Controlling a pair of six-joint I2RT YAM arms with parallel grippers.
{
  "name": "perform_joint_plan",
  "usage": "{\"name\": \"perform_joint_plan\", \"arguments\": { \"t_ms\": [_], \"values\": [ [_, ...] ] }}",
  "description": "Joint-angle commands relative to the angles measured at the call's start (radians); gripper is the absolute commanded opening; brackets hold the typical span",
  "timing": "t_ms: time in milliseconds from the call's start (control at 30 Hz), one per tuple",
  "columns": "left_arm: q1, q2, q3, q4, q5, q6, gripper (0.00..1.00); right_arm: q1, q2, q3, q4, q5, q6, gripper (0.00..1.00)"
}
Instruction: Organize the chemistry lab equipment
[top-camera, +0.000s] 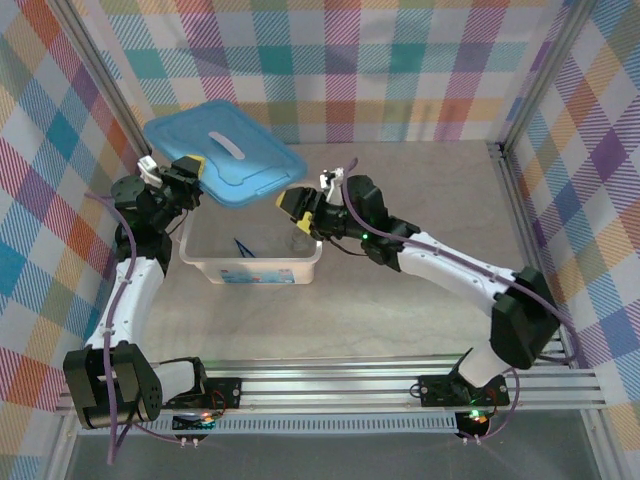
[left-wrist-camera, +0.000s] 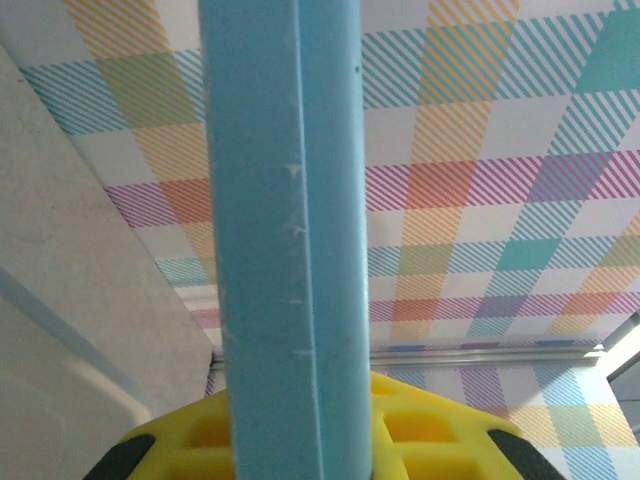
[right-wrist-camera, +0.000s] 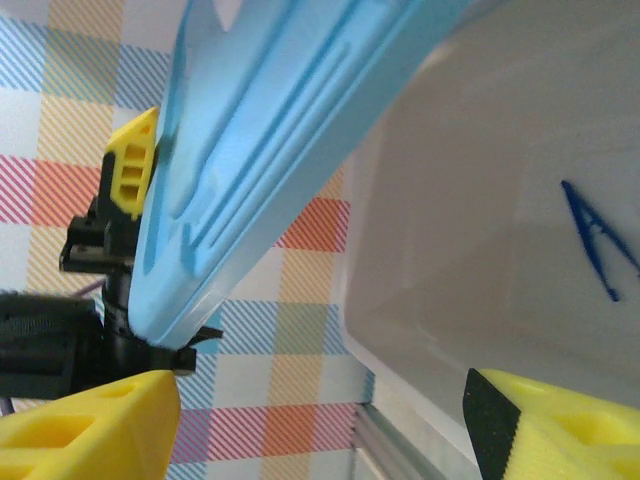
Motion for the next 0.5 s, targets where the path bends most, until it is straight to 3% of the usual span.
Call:
{"name": "perform_joint_plan", "arguments": {
  "t_ms": [0, 467],
  "values": [
    [0.008, -0.012, -0.021, 0.143, -0.021, -0.019, 0.04, -0.006, 0.045, 0.018, 0.204, -0.051, 0.173, 0.74],
    [0.001, -0.041, -0.055, 0.152, -0.067, 0.024, 0.04, -0.006, 0.186, 0.078, 0.363, 0.057, 0.386, 0.61]
  ]
}}
